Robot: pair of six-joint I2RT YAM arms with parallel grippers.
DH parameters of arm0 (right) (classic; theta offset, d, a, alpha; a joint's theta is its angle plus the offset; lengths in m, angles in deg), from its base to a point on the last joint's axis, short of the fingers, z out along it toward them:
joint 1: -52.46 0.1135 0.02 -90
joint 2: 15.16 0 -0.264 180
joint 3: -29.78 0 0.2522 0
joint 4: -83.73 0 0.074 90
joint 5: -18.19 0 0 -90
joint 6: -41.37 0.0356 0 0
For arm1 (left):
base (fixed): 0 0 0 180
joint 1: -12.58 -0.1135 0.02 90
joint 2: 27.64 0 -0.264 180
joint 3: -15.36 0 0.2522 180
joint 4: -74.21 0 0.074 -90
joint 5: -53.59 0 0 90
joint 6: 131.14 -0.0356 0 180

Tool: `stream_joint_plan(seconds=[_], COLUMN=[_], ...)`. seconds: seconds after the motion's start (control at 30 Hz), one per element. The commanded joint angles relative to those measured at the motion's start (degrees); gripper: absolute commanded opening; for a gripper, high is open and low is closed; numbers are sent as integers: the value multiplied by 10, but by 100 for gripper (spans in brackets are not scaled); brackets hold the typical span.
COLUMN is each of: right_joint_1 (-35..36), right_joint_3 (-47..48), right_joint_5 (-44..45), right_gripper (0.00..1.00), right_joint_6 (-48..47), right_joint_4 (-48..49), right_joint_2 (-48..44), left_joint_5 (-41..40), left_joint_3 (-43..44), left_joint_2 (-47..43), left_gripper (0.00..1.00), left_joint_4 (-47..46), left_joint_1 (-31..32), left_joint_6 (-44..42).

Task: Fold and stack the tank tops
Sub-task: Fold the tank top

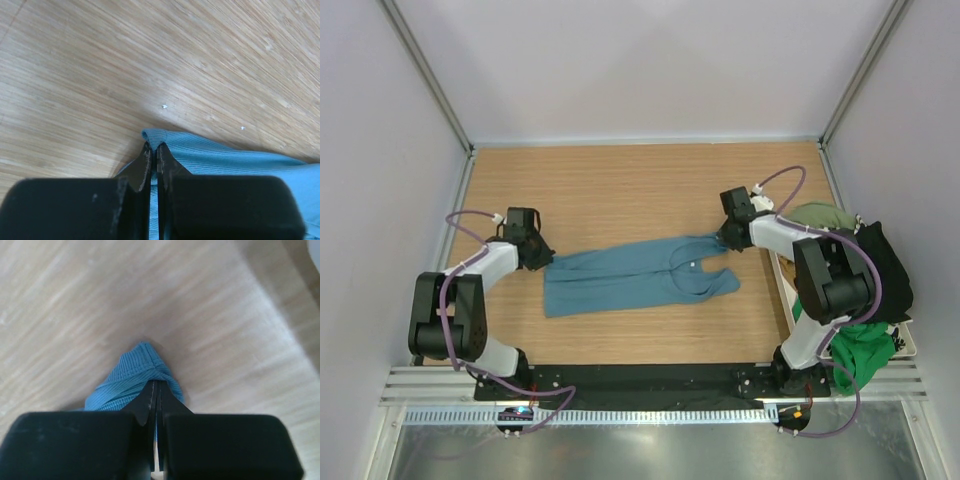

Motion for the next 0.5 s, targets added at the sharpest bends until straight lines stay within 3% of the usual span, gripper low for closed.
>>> stream_joint_plan(seconds=[0.0,0.17,0.3,0.47], right_joint_1=[-34,-60,-66,-70], right_joint_3=[60,211,350,495], right_joint_5=[-59,-73,-89,-116], right_gripper=[1,1,1,1], right_joint_6=[-22,-40,-49,-55], right_joint_4=[-37,-80,-134,-149], right_joint_2=[71,165,253,353], left_joint_5=[3,15,75,92], left_joint_3=[-15,-53,-102,-188], left_joint_2=[-34,-64,-97,-185], left_gripper=[0,0,0,0], left_joint_4=[-9,-20,-57,-80], left_joint_1=[-5,-5,-3,11], left_joint_6=[17,32,63,104])
